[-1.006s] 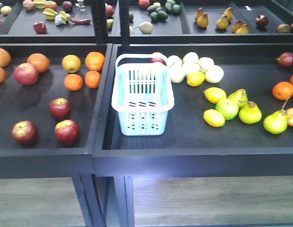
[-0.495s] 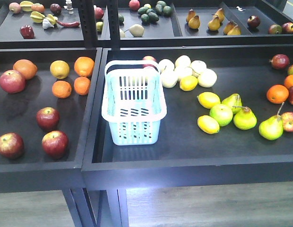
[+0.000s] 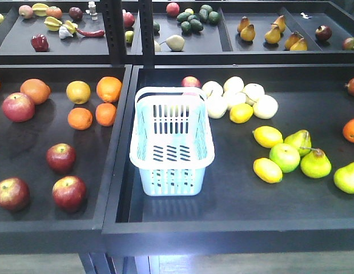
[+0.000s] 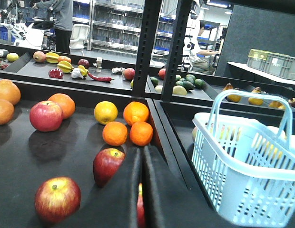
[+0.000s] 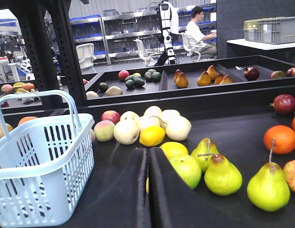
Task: Pick three apples into basket with both arms
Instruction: 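Stop the base in front of the light-blue basket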
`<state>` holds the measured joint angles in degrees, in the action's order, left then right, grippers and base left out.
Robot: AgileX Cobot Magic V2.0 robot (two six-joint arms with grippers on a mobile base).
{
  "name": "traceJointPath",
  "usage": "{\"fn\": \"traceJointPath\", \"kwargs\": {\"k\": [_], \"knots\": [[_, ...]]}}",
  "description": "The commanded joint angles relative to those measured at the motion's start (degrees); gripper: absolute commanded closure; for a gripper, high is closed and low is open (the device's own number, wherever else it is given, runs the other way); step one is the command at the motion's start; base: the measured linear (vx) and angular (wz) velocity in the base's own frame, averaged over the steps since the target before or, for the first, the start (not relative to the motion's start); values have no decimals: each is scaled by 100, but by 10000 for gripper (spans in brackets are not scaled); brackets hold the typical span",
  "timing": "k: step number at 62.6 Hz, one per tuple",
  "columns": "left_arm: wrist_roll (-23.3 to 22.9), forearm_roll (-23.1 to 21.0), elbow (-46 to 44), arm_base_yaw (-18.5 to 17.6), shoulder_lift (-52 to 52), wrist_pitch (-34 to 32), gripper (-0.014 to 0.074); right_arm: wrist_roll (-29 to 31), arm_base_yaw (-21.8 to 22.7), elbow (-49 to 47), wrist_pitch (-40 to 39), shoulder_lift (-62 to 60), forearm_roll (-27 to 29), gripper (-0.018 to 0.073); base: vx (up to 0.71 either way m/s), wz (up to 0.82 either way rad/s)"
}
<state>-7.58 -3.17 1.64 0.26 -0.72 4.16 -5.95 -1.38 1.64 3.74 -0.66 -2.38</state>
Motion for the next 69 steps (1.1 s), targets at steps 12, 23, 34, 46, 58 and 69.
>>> {"fn": "traceJointPath", "kwargs": {"k": [12,23,34,46,58,69], "knots": [[-52,-10,-145,-14,-20,-452,603,39,24,73,-432,-68,-33,564,14,1],[-52,-10,-145,-14,-20,-452,603,39,24,73,-432,-68,-33,564,12,0],[-52,-10,-145,-14,-20,-452,603,39,24,73,-432,-68,-33,564,11,0],[-52,-10,-145,-14,-20,-452,603,39,24,73,-432,-68,-33,564,8,0],[-52,-10,-145,-14,-20,-452,603,39,24,73,-432,-68,-33,564,6,0],[-52,-10,-145,-14,-20,-452,603,39,24,73,-432,-68,-33,564,5,0]]}}
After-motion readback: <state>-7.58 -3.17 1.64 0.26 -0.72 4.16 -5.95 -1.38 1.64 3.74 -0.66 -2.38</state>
